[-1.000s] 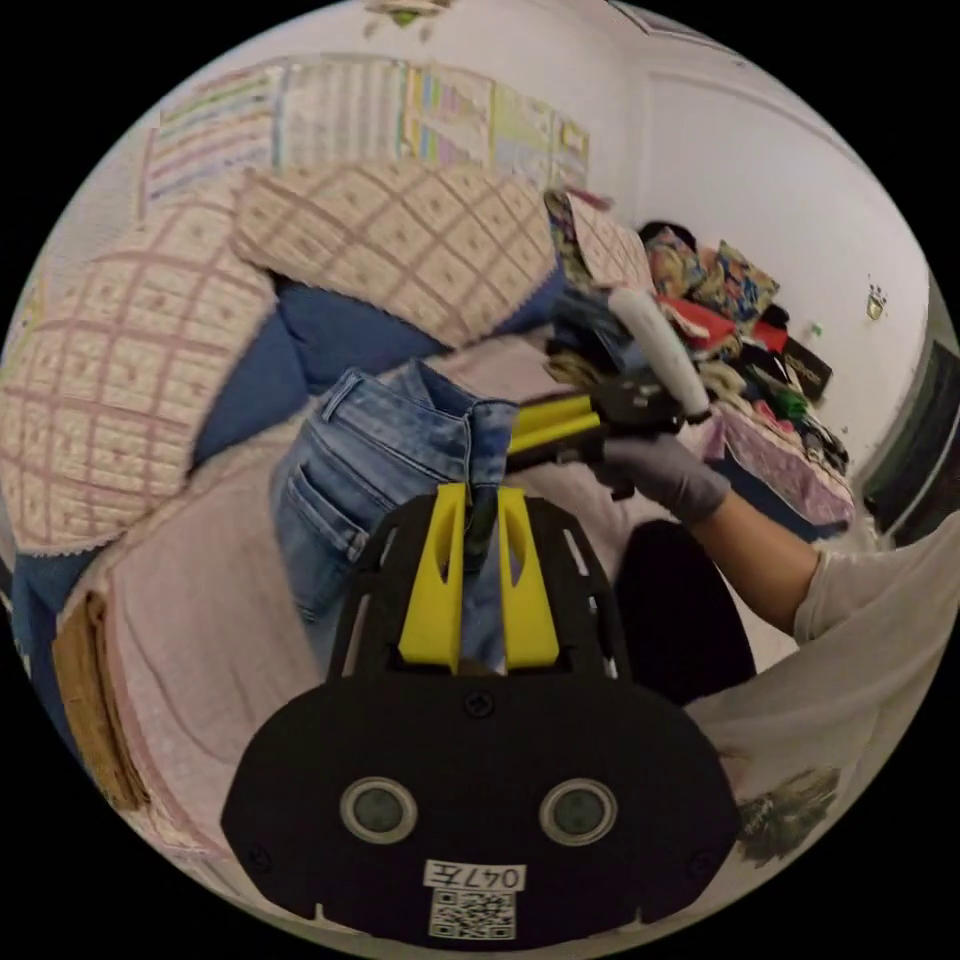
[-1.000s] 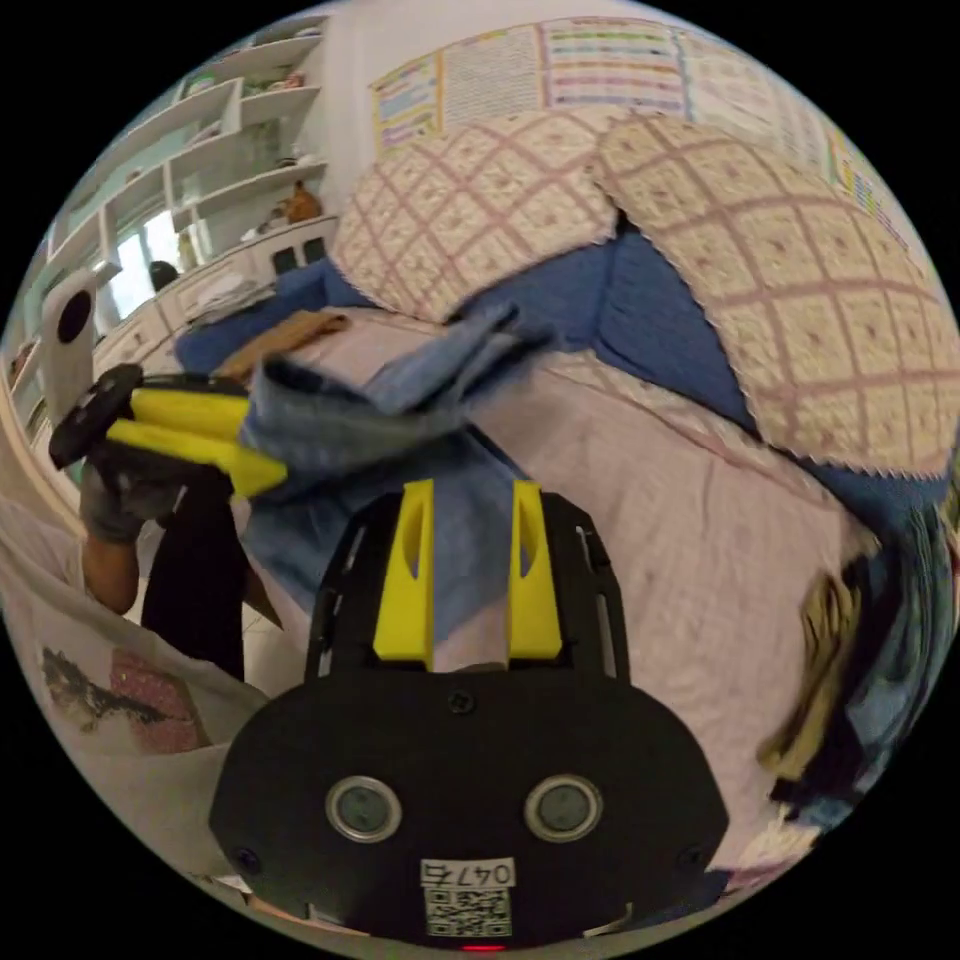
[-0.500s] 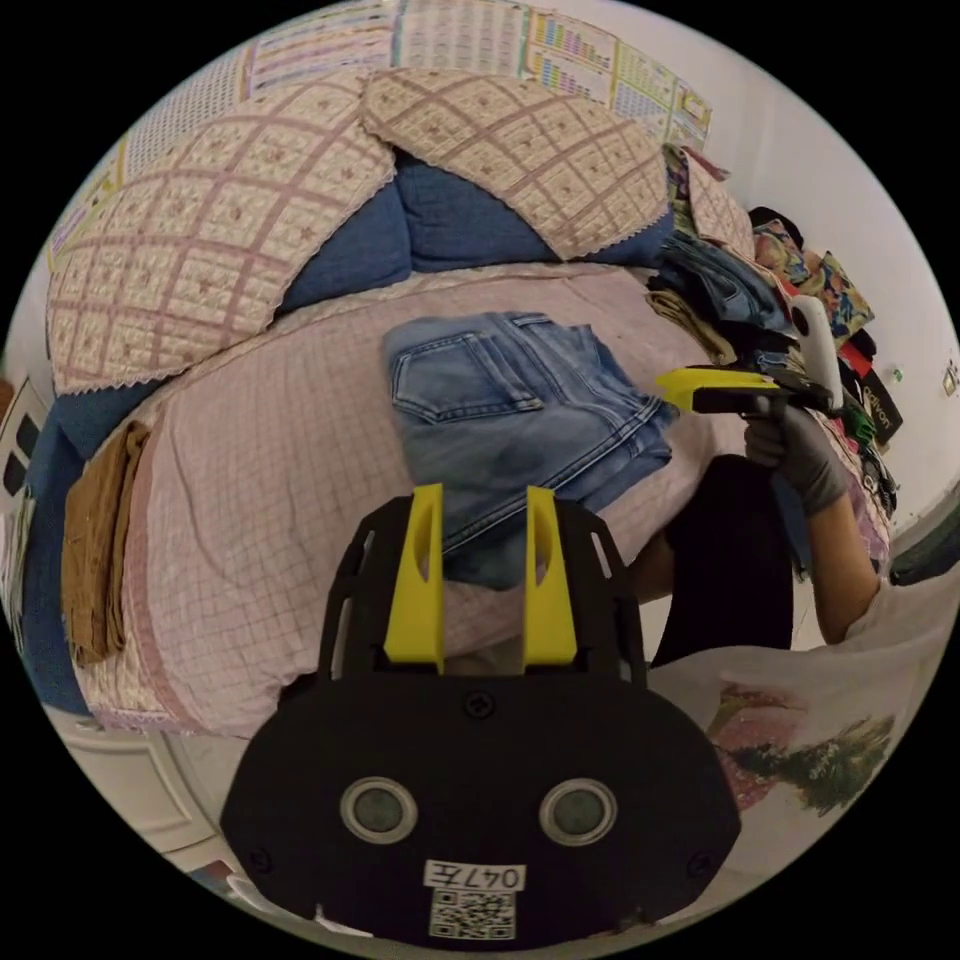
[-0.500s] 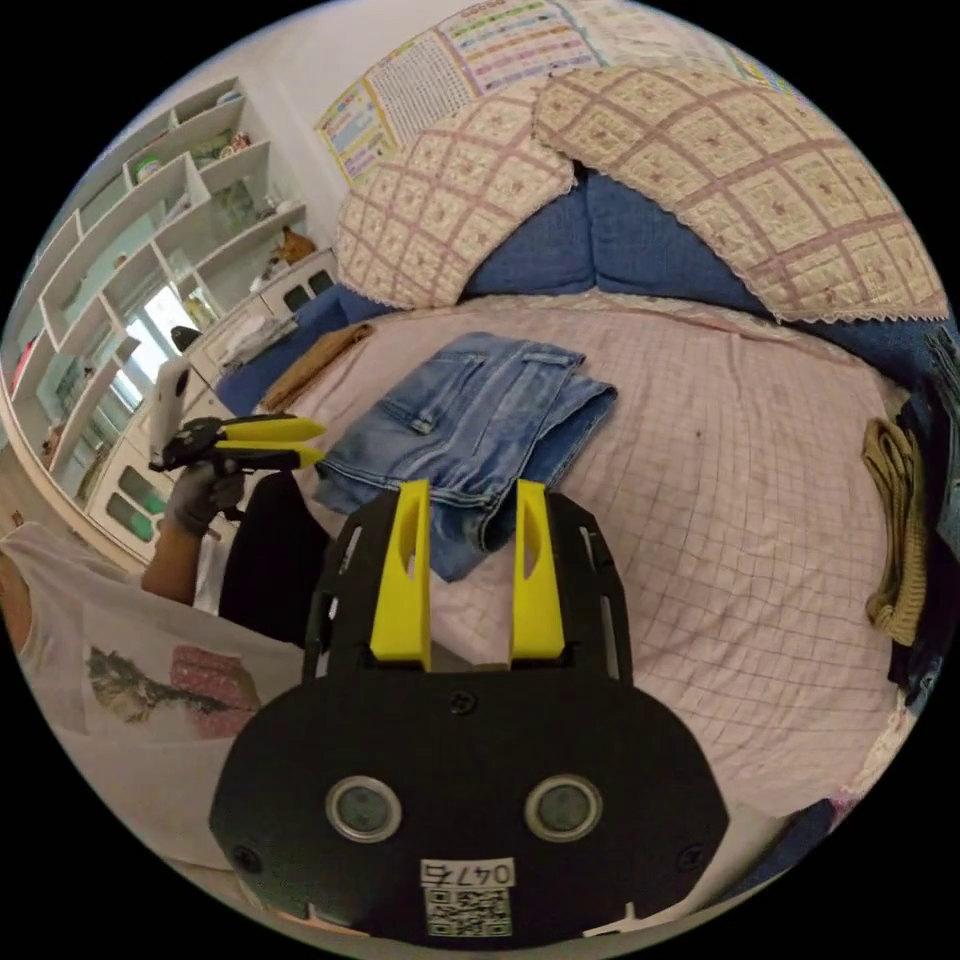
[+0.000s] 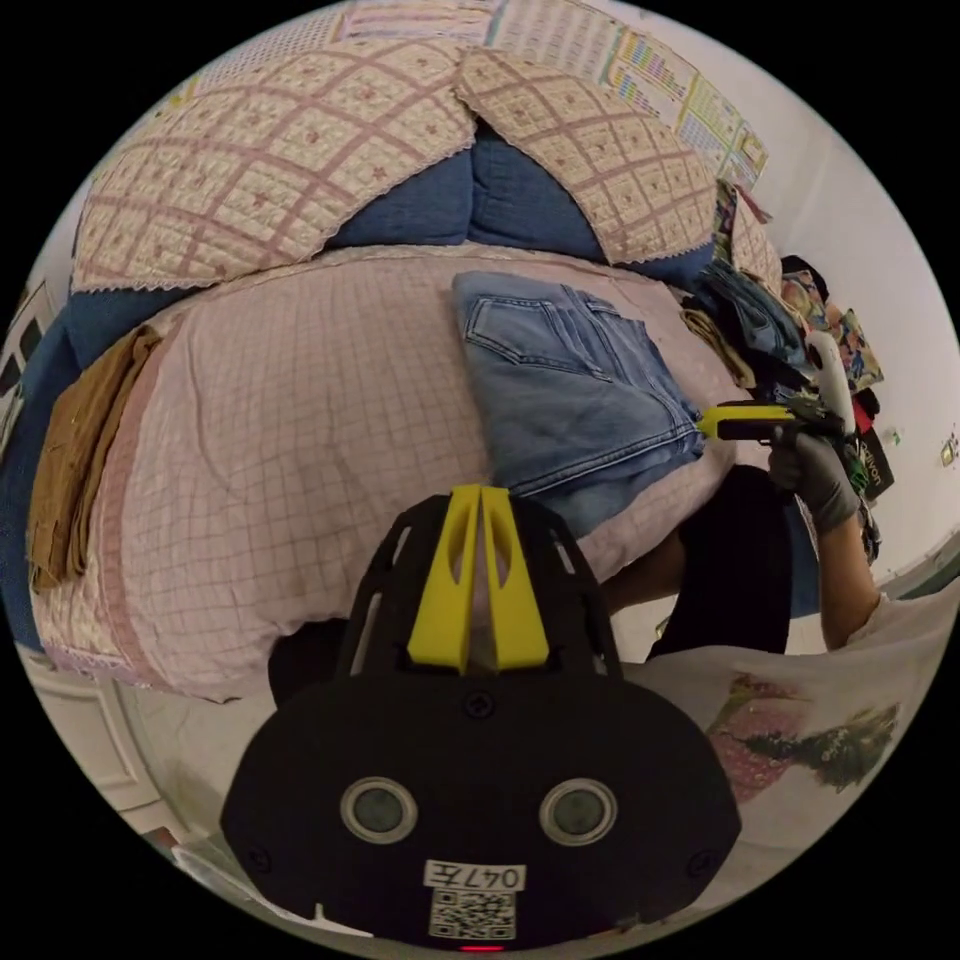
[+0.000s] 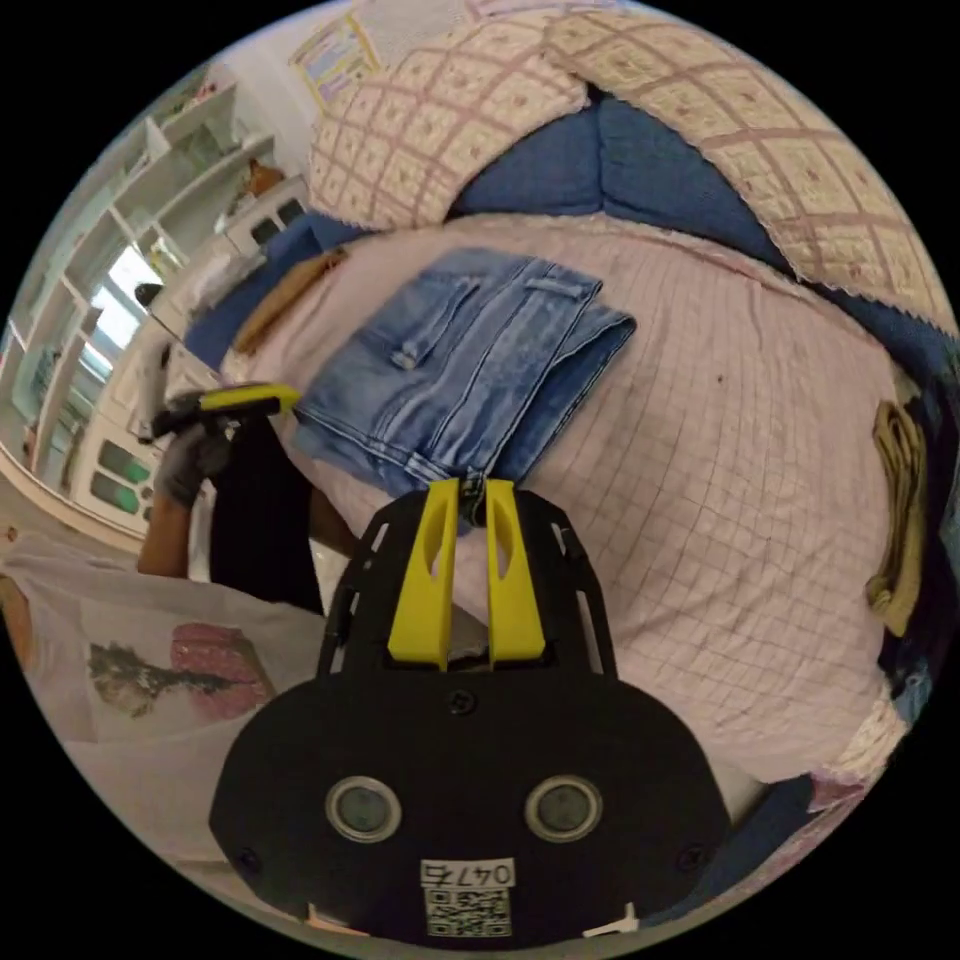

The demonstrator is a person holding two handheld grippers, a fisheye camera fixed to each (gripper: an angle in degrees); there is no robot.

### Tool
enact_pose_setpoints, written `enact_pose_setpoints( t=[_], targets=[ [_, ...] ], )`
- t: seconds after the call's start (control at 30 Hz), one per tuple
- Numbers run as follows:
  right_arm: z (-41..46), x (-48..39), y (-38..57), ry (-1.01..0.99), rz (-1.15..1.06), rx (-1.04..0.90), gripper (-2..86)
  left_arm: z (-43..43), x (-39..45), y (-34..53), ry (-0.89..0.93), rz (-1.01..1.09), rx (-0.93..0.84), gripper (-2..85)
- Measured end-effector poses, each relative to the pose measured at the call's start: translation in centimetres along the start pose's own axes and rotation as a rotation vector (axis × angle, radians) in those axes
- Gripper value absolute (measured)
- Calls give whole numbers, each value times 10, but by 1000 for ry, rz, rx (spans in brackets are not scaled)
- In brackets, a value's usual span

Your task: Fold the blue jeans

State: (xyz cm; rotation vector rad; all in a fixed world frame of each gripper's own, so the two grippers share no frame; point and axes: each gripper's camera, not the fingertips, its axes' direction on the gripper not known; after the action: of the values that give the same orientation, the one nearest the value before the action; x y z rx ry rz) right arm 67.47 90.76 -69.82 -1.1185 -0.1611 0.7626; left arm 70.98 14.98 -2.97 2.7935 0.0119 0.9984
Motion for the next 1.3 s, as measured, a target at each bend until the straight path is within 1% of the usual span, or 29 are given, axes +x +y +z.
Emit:
enact_pose_setpoints(
  t=[0.03, 0.1, 0.13, 0.17, 0.2, 0.23, 0.33, 0.43, 0.47, 0.5, 0.57, 0.63, 0.67, 0.8, 0.87, 0.97, 1.0, 1.1, 1.17, 1.23, 1.3],
  targets=[
    [-14, 13, 4, -57, 42, 83, 57, -5, -8, 0, 17, -19, 1, 14],
    [-31, 36, 10, -110, 120, 214, 91, -10, -19, -2, 104, -51, 9, 58],
    [-35, 52, 10, -117, 163, 247, 110, -10, -27, -4, 179, -76, 4, 107],
    [-34, 60, 10, -123, 183, 247, 114, -7, -33, -7, 242, -86, -7, 121],
    [-30, 77, 7, -158, 221, 229, 122, -5, -35, -9, 261, -92, -12, 128],
    [-23, 92, 6, -221, 250, 222, 122, -2, -39, -11, 272, -100, -19, 127],
    [-6, 116, 8, -361, 299, 213, 116, -2, -39, -16, 224, -89, -22, 107],
    [-7, 120, 13, -440, 293, 252, 110, -6, -43, -20, 232, -83, -13, 75],
    [-7, 119, 13, -439, 284, 252, 104, -8, -46, -21, 237, -81, -4, 51],
    [-8, 116, 14, -418, 267, 240, 93, -10, -48, -21, 243, -80, 6, 38],
    [-11, 110, 16, -371, 251, 216, 67, -19, -59, -20, 309, -98, 52, 9],
    [-22, 98, 19, -316, 207, 216, 25, -30, -65, -17, 329, -98, 96, 0],
    [-25, 94, 20, -306, 198, 218, 20, -39, -68, -15, 340, -97, 129, -4],
    [-54, 45, 30, -115, 26, 208, 8, -72, -66, -14, 340, -68, 208, -7],
    [-72, 19, 44, -44, -46, 224, 7, -105, -55, -16, 341, -16, 266, -8],
    [-112, -14, 89, 58, -99, 295, 7, -148, -33, -30, 386, 83, 337, -8],
    [-131, -22, 112, 97, -91, 336, 7, -155, -27, -35, 396, 109, 347, -8],
    [-182, -30, 163, 212, -24, 450, 6, -171, 19, -79, 459, 290, 348, -8],
    [-216, -32, 186, 318, 24, 538, 5, -169, 70, -129, 529, 447, 324, -8],
    [-260, -33, 208, 492, 69, 668, 5, -169, 112, -174, 563, 547, 327, -7],
    [-289, -28, 218, 606, 113, 768, 6, -172, 156, -223, 583, 627, 356, -6]
  ],
)
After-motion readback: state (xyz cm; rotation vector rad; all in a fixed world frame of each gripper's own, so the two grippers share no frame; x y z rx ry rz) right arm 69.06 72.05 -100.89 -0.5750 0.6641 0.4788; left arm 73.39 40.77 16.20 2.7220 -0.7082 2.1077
